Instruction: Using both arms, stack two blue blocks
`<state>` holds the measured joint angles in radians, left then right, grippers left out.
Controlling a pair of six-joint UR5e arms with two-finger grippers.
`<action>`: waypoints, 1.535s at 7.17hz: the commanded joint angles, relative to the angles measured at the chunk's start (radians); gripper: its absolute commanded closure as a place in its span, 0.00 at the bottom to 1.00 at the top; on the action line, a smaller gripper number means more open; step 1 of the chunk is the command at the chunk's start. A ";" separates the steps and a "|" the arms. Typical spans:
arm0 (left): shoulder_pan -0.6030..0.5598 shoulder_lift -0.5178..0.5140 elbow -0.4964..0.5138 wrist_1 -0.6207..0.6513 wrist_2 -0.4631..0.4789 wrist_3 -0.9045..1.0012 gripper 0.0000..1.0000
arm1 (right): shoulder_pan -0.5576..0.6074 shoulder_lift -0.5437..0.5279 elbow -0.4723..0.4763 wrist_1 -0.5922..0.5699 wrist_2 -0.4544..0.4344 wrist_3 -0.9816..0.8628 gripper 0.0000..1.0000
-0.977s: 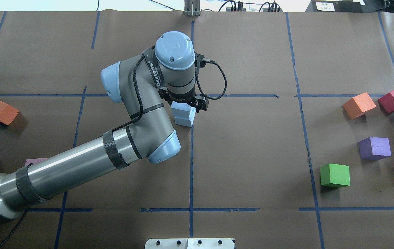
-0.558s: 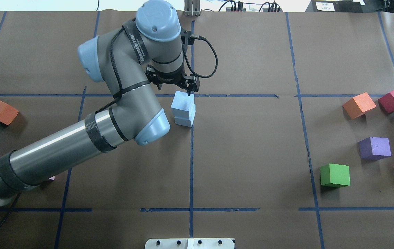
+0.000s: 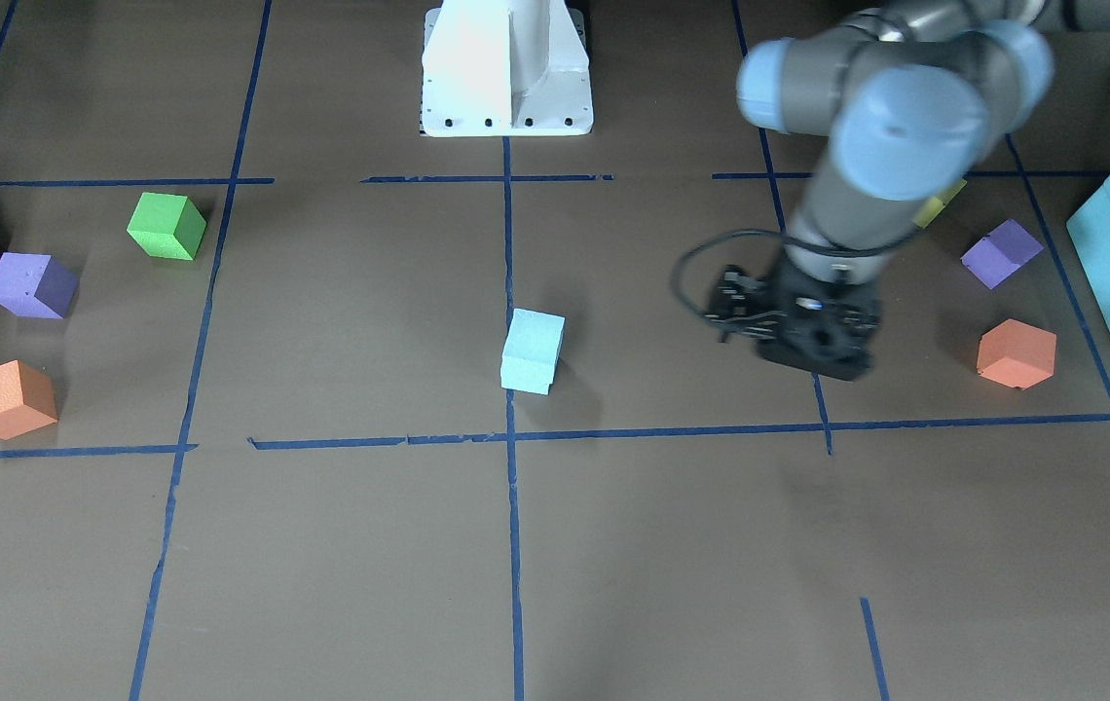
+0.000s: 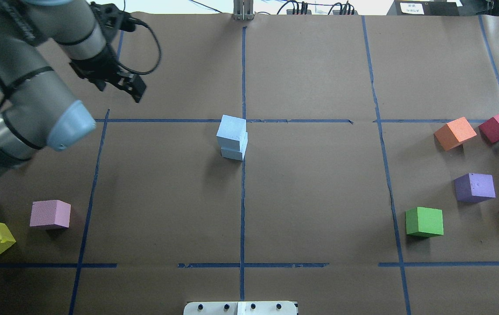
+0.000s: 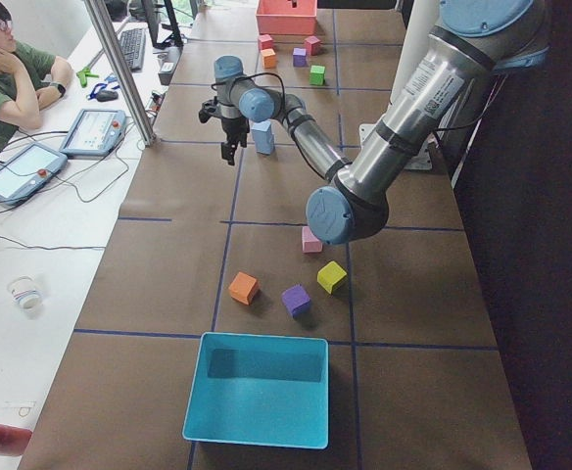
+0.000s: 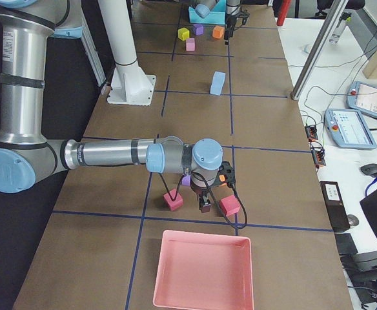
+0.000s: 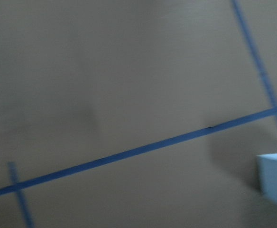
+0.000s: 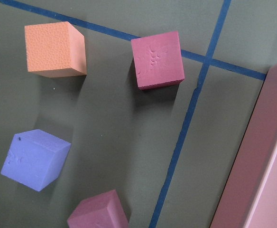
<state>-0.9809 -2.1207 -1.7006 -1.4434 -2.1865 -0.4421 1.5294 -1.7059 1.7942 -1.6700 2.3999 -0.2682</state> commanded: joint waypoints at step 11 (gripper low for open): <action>-0.567 0.703 0.041 -0.158 -0.162 0.611 0.00 | 0.000 0.006 0.001 0.003 -0.005 0.142 0.00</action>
<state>-1.5458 -1.4282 -1.6565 -1.5966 -2.3522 0.1682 1.5294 -1.6996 1.7953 -1.6675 2.3945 -0.1230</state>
